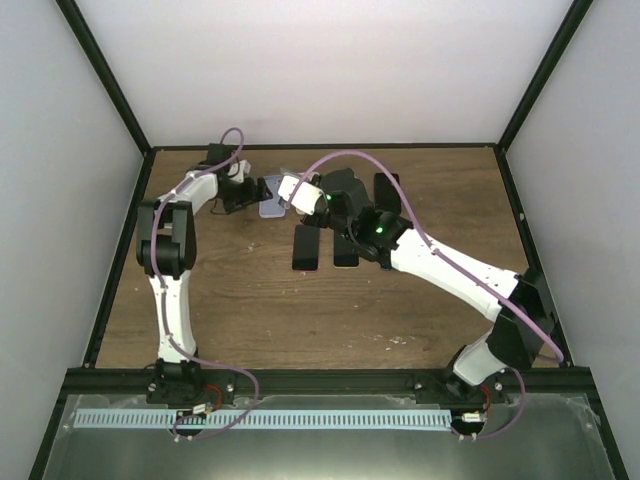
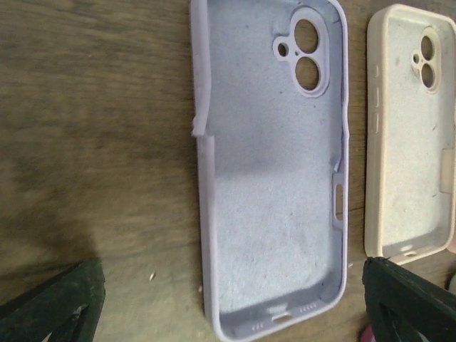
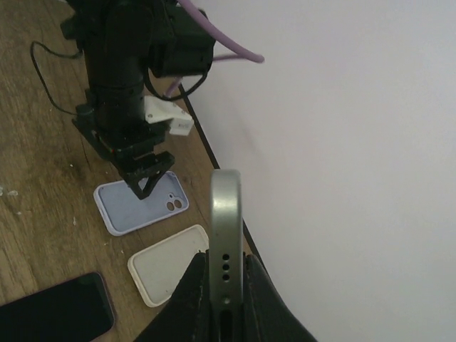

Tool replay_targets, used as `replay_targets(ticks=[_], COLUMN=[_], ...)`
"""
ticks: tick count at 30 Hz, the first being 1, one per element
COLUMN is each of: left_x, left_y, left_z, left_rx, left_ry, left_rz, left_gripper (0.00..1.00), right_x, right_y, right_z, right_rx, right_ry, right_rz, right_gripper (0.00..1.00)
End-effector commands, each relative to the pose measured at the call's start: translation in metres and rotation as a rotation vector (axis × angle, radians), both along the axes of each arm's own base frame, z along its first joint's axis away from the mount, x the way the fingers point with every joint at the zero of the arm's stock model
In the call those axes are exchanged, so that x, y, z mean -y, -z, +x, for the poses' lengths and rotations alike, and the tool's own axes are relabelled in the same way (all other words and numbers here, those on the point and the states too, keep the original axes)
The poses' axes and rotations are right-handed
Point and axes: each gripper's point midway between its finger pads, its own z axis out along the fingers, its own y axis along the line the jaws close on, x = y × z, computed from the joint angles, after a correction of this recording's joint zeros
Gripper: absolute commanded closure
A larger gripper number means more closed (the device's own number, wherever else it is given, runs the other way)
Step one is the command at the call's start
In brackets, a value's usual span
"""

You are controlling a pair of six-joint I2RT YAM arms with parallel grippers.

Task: Take the phone out of the phone case
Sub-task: Place the phone case at the center of the board, then place the phone at the center of the board.

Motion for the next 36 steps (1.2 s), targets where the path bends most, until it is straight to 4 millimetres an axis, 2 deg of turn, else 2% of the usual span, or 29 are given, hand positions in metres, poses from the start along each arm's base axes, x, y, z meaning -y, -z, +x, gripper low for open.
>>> replay_targets(ticks=[1, 7, 11, 15, 19, 25, 28, 31, 36], left_x=[-0.018, -0.027, -0.021, -0.014, 0.002, 0.021, 0.028, 0.031, 0.04], left_y=[-0.031, -0.089, -0.13, -0.179, -0.209, -0.233, -0.248, -0.257, -0.259], left_z=[-0.012, -0.034, -0.061, -0.089, -0.124, -0.17, -0.189, -0.2, -0.21], left_rx=[0.027, 0.137, 0.202, 0.299, 0.348, 0.359, 0.368, 0.382, 0.348], left_ry=[-0.028, -0.05, -0.035, -0.005, 0.075, 0.144, 0.16, 0.168, 0.19], left_rz=[0.021, -0.06, -0.16, -0.278, -0.4, -0.577, -0.679, -0.739, -0.799], left_gripper=[0.0, 0.0, 0.0, 0.0, 0.0, 0.0, 0.05, 0.09, 0.2], right_x=[0.0, 0.002, -0.001, -0.005, -0.01, -0.019, -0.023, -0.027, -0.036], right_y=[-0.046, -0.043, -0.038, -0.031, -0.029, -0.022, -0.02, -0.016, -0.015], right_z=[0.013, 0.021, 0.017, 0.009, -0.007, -0.03, -0.04, -0.049, -0.059], right_rx=[0.133, 0.262, 0.382, 0.484, 0.59, 0.704, 0.746, 0.793, 0.826], right_ry=[0.037, 0.08, 0.086, 0.082, 0.074, 0.044, 0.026, 0.015, 0.001], right_rz=[0.066, 0.003, -0.058, -0.108, -0.135, -0.173, -0.183, -0.198, -0.195], right_gripper=[0.99, 0.99, 0.99, 0.99, 0.99, 0.99, 0.99, 0.99, 0.99])
